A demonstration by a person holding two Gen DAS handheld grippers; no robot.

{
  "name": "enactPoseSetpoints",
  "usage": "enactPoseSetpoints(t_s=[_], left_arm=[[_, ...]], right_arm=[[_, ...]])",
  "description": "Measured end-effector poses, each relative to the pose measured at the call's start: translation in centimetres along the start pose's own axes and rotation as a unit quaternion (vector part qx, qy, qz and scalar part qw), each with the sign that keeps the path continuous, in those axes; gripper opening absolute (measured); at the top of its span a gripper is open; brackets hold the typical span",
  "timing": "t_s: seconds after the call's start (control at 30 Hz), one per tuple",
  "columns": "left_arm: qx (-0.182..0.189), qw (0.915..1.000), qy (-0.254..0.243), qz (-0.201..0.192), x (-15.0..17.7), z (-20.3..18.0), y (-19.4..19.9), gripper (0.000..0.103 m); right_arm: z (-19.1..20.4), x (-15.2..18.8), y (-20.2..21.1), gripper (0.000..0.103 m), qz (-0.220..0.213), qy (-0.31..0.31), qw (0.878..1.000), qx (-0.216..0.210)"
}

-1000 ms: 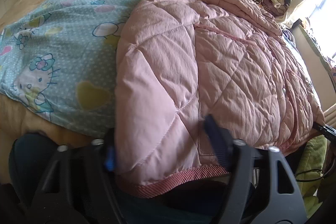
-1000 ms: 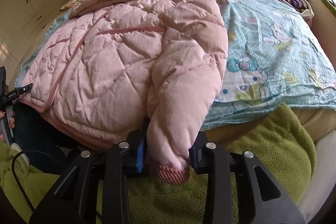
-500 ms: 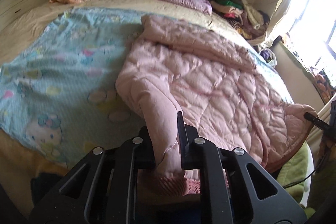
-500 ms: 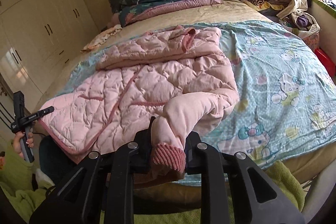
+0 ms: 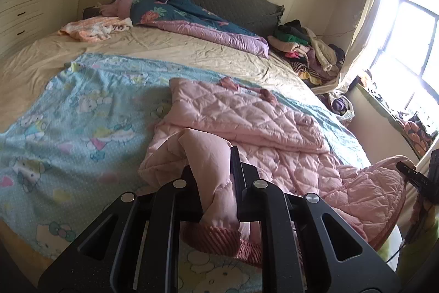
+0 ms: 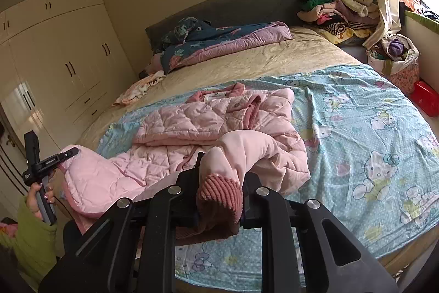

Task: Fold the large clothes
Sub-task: 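Lift the held hem with both tools and fold it toward the collar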

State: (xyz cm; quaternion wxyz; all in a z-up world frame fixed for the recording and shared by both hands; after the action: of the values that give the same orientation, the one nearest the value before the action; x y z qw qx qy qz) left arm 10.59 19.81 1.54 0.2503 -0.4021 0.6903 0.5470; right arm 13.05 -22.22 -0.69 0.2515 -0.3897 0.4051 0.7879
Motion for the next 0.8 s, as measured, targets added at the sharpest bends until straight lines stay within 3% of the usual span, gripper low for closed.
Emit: enactPoseSetpoints(t_s=[0.53,0.8], left_arm=[[-0.012,0.999,0.002,-0.044,-7.2,-1.5,-0.3,0.008],[-0.038,0.9969,-0.008,-0.068,-10.0,-2.5,-1.3,0.008]], right_arm=[[-1.9,-5.9,-0.5,0.018,-0.054,-0.044,0.998,0.003],[-2.5,-8.1,-1.3,0.018,-0.08,-0.054,0.995,0.015]])
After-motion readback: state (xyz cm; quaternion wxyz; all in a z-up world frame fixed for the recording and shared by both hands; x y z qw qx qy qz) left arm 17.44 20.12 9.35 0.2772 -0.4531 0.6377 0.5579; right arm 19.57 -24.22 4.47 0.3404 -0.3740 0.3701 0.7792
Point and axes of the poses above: each gripper's, at about its wrist camera, not at the fingertips, and y roughly against the way its jaws point, z to its left, x to its underside, the point moved 5 cm from there along -y, roughly the way its jaws point, and after that the axes turned 3 degrees about -x, right-handed, at the moved point
